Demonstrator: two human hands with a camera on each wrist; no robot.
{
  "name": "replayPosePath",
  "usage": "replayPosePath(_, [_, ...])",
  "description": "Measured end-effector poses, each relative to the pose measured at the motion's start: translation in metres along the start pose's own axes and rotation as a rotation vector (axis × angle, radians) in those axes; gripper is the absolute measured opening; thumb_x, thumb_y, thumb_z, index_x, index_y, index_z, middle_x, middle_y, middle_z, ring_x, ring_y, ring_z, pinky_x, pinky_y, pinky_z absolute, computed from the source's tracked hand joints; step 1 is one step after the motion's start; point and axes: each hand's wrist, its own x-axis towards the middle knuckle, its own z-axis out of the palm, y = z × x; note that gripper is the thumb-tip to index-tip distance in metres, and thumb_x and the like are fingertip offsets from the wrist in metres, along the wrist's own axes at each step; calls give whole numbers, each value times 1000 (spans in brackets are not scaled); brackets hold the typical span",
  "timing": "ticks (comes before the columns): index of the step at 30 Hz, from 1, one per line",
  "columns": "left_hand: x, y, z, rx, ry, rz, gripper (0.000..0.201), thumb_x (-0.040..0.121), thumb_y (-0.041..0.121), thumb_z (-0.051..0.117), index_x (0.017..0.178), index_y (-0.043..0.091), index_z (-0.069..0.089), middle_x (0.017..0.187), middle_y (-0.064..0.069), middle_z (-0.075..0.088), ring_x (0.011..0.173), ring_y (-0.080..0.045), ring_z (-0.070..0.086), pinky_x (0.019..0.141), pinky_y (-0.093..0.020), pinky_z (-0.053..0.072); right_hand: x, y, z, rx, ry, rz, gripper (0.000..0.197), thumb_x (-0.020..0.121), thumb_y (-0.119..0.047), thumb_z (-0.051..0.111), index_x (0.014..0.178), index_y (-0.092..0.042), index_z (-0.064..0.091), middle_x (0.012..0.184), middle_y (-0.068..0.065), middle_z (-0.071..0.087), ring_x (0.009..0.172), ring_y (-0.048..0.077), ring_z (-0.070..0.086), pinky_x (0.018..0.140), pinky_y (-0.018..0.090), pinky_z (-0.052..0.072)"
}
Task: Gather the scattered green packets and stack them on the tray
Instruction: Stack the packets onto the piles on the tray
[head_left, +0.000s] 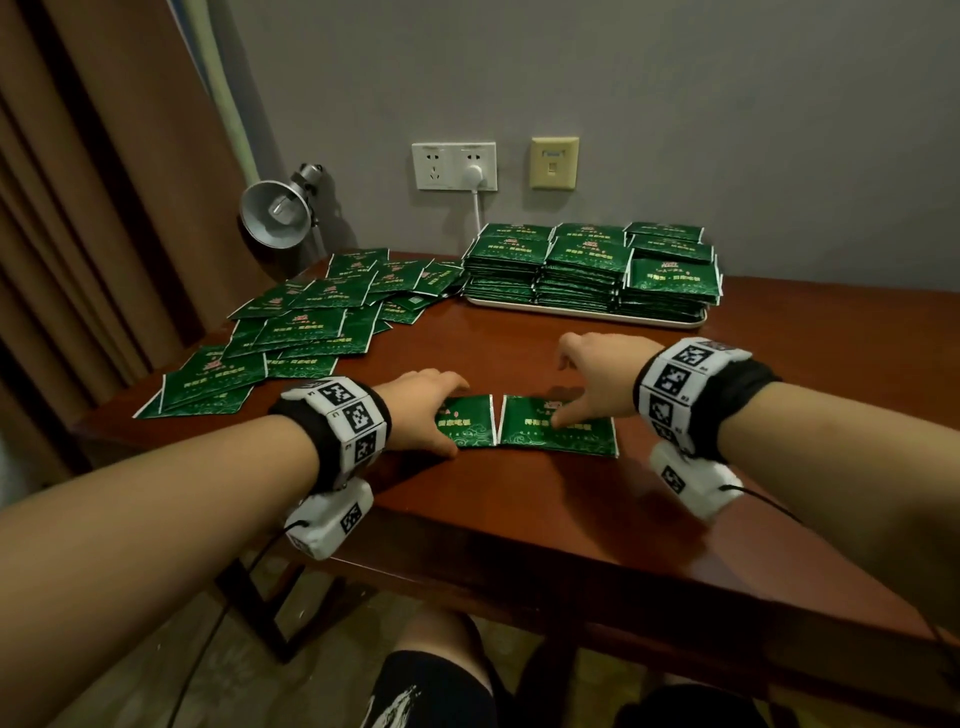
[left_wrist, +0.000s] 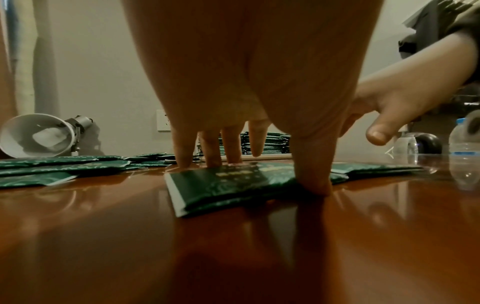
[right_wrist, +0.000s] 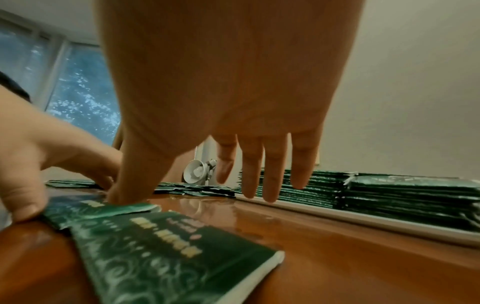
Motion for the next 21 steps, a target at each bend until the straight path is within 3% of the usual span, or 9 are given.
replayPosePath(4, [1, 4, -3, 18, -46, 7, 83, 76, 42, 77, 144, 25, 34, 131, -2, 43, 123, -21, 42, 105, -39, 41, -3, -12, 11, -65, -137, 16, 97, 64, -73, 71, 135, -16, 38, 126, 3, 53, 107, 23, 55, 82, 36, 50])
replayPosePath(7, [2, 6, -2, 73, -88, -10, 80, 73, 47, 74, 140, 27, 36, 124, -2, 42, 120, -23, 42, 103, -40, 41, -3, -19, 16, -126, -170, 14, 93, 66, -72, 71, 131, -11, 44, 126, 8, 52, 116, 26, 49, 89, 36, 45])
replayPosePath(9, [2, 7, 0, 107, -74, -13, 78, 70, 50, 73, 136, 28, 36, 118, -1, 43, 112, -22, 44, 99, -39, 41, -2, -19, 14, -73, -169, 13, 87, 67, -66, 74, 128, -12, 44, 123, 7, 53, 111, 26, 51, 84, 34, 45])
replayPosePath(13, [2, 12, 1, 69, -41, 2, 78, 68, 49, 72, 128, 25, 29, 100, 5, 50, 93, -19, 50, 91, -39, 41, -4, -13, 16, 38, -131, -27, 88, 66, -56, 80, 127, -14, 33, 102, 2, 59, 85, 21, 59, 69, 36, 54])
replayPosePath(17, [3, 13, -1, 2, -20, 0, 93, 58, 63, 73, 129, 28, 24, 111, 6, 50, 94, -20, 58, 92, -42, 47, -9, -4, 19, -4, -113, -20, 108, 52, -68, 81, 131, -20, 26, 111, 3, 53, 91, 23, 58, 76, 40, 56])
replayPosePath(19, [7, 18, -7, 37, -8, 6, 104, 54, 67, 76, 133, 30, 20, 118, 5, 46, 100, -22, 57, 91, -44, 50, -10, 5, 18, -54, -65, -4, 107, 50, -67, 81, 130, -21, 27, 111, 3, 50, 90, 23, 58, 75, 42, 56])
replayPosePath(21, [14, 24, -16, 86, 0, 17, 105, 57, 60, 79, 136, 29, 19, 120, 3, 44, 99, -21, 57, 88, -44, 52, -12, 16, 15, -115, -24, 11, 98, 52, -65, 80, 124, -21, 31, 107, 2, 48, 86, 22, 58, 72, 41, 56])
